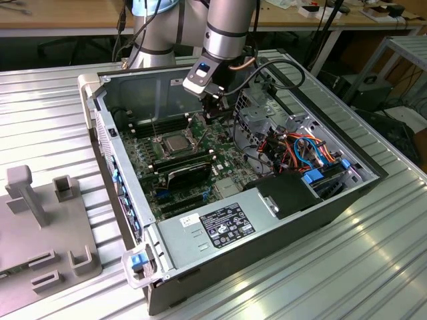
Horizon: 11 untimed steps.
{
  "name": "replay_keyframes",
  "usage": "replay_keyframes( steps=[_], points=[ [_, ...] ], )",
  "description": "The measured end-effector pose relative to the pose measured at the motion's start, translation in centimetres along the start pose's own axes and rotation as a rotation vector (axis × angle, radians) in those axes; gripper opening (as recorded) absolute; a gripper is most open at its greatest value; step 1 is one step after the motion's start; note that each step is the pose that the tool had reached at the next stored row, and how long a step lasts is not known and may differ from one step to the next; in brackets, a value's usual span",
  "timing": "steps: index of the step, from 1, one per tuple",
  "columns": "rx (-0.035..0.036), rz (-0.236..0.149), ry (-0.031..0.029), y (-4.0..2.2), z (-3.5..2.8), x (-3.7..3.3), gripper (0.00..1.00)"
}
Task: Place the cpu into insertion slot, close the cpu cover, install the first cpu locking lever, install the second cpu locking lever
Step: 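Close the cpu cover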
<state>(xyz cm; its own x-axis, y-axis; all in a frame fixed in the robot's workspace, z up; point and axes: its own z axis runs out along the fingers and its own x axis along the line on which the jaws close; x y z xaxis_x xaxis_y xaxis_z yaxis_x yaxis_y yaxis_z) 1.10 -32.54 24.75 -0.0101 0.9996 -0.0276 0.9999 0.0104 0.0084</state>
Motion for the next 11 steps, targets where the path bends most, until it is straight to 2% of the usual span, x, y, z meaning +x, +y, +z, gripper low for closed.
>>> replay_keyframes(
  steps=[11],
  points=[
    [0.0,0.0,-0.0001,-0.31,0.0,0.0,0.11]
  ],
)
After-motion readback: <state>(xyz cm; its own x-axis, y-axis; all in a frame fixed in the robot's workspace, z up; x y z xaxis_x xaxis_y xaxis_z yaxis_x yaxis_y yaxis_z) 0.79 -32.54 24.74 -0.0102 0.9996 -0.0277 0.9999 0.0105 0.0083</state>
